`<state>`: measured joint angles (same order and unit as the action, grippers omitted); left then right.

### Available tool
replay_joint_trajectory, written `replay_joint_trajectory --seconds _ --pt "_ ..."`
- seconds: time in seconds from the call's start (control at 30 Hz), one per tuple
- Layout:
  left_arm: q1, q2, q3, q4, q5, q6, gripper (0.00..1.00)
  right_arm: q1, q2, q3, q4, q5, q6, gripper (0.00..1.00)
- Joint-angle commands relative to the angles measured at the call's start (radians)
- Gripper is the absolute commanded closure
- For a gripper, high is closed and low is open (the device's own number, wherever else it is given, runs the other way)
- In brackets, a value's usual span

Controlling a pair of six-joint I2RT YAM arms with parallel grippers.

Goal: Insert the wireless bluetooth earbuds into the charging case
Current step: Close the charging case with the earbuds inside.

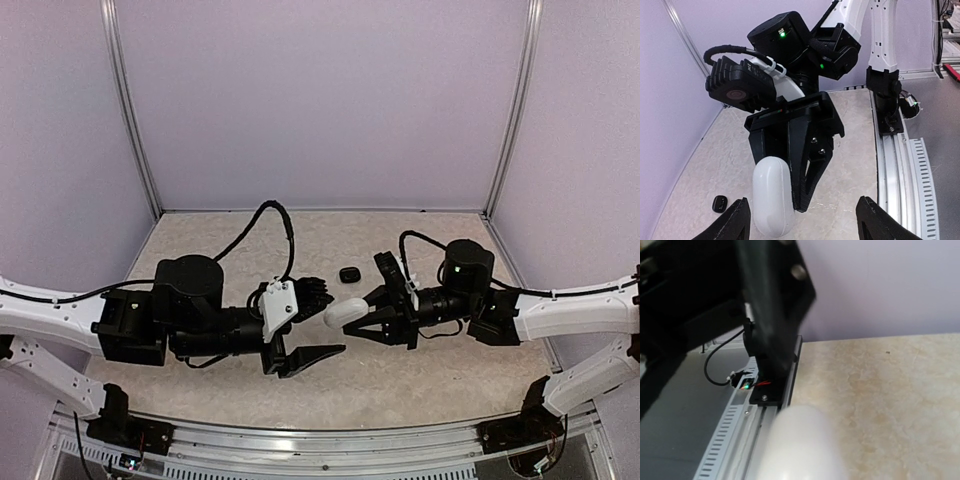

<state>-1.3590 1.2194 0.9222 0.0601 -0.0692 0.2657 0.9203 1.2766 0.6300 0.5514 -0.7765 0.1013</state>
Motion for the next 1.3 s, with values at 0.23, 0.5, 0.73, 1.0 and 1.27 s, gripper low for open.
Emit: replay_joint_trajectory --seconds 0.23,0.5,0.73,1.0,1.27 --pt "-0.025 0.053 0.003 -0.004 -0.223 0.165 0.28 0.010 0.015 0.034 0.063 -0.015 0.115 1.00" --pt "-0.075 0.139 0.032 -0.051 -0.198 0.237 0.34 0.003 0.031 0.045 0.053 -0.001 0.150 1.00" --pt "-0.069 0.116 -0.022 0.041 -0.399 0.236 0.28 -0.030 0.043 0.043 0.028 -0.008 0.207 1.00" --pt "0.119 -0.057 -0.131 0.190 -0.429 -0.049 0.01 -0.189 0.052 0.016 -0.093 0.055 0.264 1.00" --pt "0.243 -0.149 -0.192 0.230 -0.412 -0.236 0.01 -0.409 0.190 0.068 -0.217 0.094 0.251 0.95"
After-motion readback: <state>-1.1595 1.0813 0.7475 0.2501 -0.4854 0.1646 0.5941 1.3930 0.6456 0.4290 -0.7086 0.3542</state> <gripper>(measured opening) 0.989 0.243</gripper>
